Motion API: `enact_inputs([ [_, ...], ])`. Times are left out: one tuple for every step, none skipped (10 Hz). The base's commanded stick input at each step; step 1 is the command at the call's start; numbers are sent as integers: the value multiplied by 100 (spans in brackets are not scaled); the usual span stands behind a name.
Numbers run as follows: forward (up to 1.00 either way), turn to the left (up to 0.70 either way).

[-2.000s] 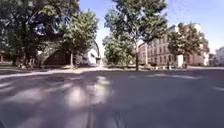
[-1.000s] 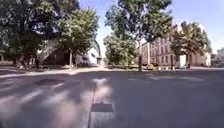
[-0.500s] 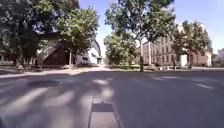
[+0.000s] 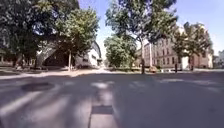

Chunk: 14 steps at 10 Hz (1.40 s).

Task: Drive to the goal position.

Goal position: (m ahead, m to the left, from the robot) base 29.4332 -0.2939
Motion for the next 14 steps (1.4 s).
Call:
enact_inputs([
  [70,0],
  [70,0],
  [70,0],
  [70,0],
  [70,0],
  [70,0],
  [70,0],
  [70,0],
  [70,0],
  [70,0],
  [70,0],
  [70,0],
  [70,0],
  [70,0],
])
